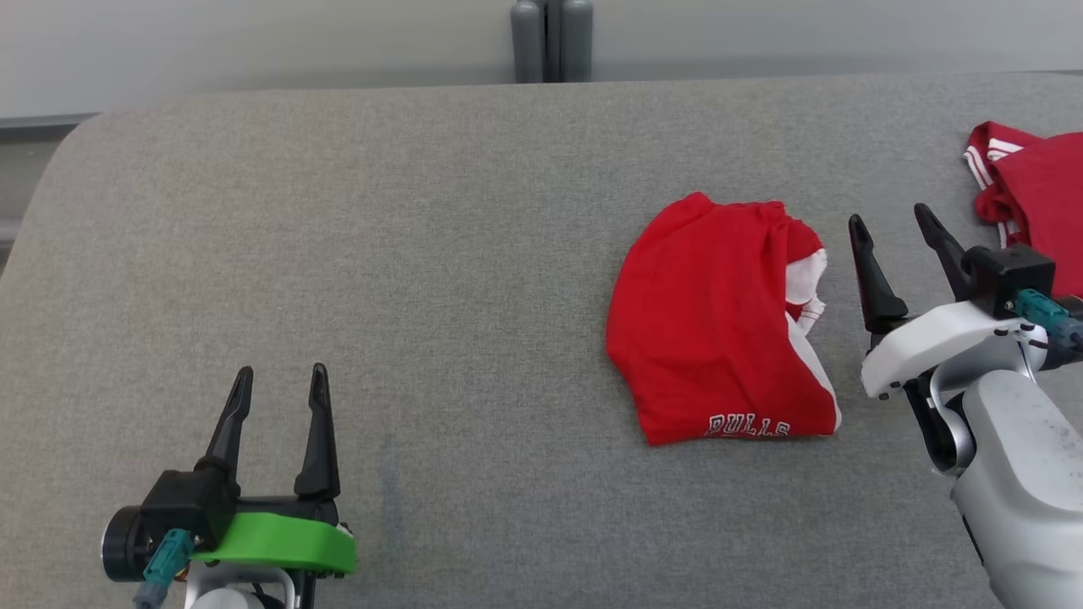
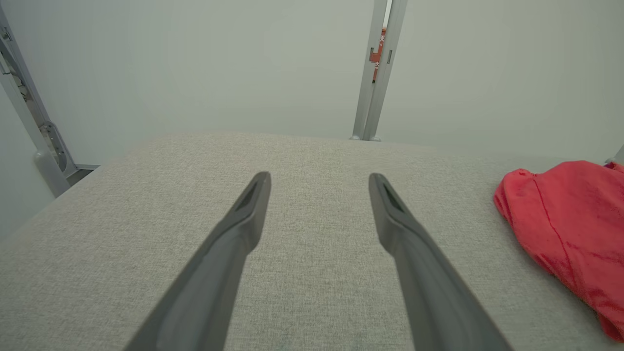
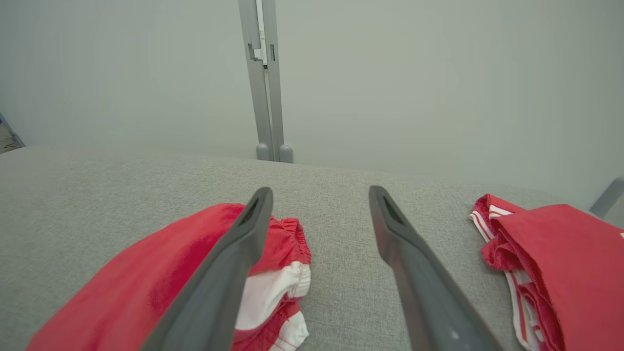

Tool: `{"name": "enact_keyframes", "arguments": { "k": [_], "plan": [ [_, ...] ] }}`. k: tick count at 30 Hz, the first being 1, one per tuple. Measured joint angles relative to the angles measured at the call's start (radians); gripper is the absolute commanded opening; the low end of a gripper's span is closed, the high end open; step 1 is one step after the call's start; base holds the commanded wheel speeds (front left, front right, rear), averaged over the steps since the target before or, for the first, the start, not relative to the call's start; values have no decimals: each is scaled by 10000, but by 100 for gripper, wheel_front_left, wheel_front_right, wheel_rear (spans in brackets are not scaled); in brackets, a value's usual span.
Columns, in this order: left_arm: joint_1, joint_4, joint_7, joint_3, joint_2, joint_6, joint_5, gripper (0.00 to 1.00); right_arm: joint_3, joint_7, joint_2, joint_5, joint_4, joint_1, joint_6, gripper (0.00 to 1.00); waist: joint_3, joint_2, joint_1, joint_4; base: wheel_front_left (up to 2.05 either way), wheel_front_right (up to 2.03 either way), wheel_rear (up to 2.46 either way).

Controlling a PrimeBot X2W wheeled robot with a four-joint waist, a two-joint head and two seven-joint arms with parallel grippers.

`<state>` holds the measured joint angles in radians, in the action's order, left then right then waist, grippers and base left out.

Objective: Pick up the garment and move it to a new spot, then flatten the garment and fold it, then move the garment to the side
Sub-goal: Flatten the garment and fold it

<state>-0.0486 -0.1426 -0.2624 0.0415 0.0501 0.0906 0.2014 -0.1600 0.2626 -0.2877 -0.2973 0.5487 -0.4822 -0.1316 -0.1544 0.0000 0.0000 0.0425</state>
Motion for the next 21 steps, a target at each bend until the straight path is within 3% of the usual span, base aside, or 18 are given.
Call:
{"name": "enact_keyframes", "arguments": {
  "k": [10,11,12,14,21],
  "plan": [
    [-481,-19,2,380,0,-159,19,100,-744,0,-134,-731,2437,-968,2,100,-797,0,0,695,0,0,0],
    [-508,-17,2,397,0,-194,33,100,-851,0,-96,-848,2598,-984,2,49,-875,0,0,781,0,0,0],
    [-517,-17,0,408,0,-203,44,100,-926,0,-75,-941,2709,-985,2,38,-923,0,0,831,0,0,0],
    [-537,-15,2,435,0,-207,46,100,-1047,0,-75,-1141,2842,-993,2,0,-1025,0,0,920,0,0,0],
    [-674,-98,2,476,0,-249,44,100,-1185,0,-303,-1499,2803,-1294,2,0,-1104,0,0,1068,0,0,0]
  ]
}}
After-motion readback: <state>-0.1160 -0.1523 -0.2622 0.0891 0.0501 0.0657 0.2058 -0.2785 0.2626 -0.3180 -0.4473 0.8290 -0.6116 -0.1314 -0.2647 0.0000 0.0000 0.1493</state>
